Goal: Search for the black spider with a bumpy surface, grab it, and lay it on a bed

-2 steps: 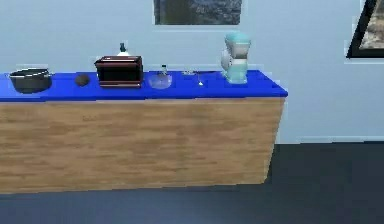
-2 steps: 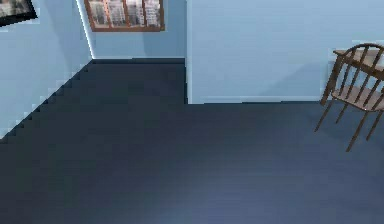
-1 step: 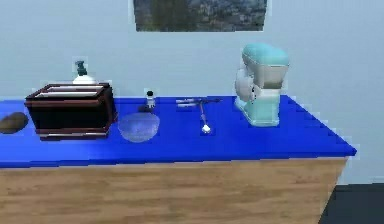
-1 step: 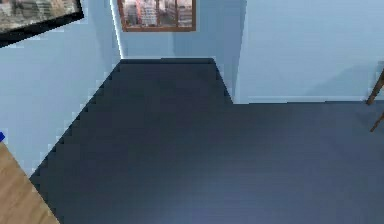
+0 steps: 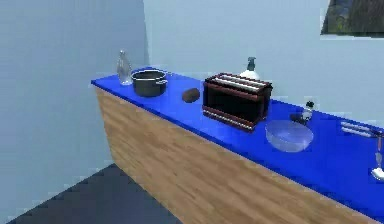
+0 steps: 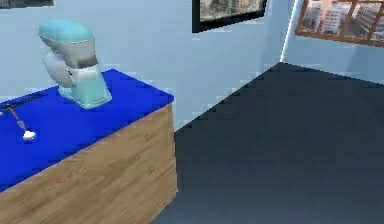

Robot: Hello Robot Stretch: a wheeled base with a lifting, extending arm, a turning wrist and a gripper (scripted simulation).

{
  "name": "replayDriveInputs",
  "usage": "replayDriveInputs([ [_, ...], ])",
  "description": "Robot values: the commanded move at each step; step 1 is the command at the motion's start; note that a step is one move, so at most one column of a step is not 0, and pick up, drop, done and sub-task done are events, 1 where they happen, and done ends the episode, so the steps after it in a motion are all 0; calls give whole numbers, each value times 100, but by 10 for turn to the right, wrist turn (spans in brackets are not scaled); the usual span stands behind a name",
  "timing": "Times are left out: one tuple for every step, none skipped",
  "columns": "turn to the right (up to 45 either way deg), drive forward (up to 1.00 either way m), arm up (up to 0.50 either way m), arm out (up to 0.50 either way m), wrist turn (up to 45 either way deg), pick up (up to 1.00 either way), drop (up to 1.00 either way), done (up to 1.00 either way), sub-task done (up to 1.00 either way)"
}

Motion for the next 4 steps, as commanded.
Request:
replayDriveInputs([
  [-450, 0, 0, 0, 0, 0, 0, 0, 0],
  [-120, 0, 0, 0, 0, 0, 0, 0, 0],
  [450, 0, 0, 0, 0, 0, 0, 0, 0],
  [450, 0, 0, 0, 0, 0, 0, 0, 0],
])
